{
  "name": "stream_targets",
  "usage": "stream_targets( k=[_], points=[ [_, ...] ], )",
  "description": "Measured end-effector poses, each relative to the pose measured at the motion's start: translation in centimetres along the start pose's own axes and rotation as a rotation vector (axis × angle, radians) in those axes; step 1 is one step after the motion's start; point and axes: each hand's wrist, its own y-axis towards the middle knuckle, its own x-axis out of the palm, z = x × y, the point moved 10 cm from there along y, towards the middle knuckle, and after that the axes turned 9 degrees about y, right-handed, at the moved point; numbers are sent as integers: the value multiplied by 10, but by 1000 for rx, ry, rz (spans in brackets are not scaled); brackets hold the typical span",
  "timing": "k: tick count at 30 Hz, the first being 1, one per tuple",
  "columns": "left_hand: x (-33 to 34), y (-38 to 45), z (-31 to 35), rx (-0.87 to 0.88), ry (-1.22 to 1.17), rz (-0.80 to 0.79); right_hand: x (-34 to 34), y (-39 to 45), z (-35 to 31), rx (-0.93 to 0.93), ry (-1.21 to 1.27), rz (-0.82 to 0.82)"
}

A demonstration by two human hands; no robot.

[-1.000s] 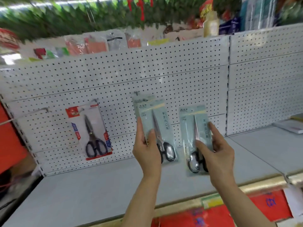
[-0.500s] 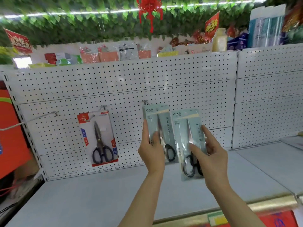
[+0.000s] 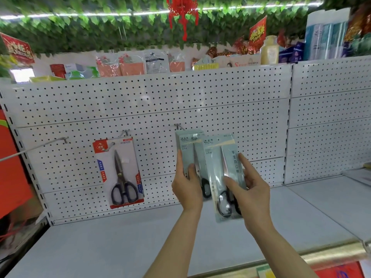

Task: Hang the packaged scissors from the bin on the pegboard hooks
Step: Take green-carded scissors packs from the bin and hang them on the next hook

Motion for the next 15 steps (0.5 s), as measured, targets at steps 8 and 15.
stream_targets(
  k=[8, 15],
  points=[
    [-7, -5, -31, -61, 0, -69, 33, 10, 20, 27, -27, -36],
    [-8, 0, -51, -166, -41, -133, 52, 22, 33, 38, -4, -26]
  ],
)
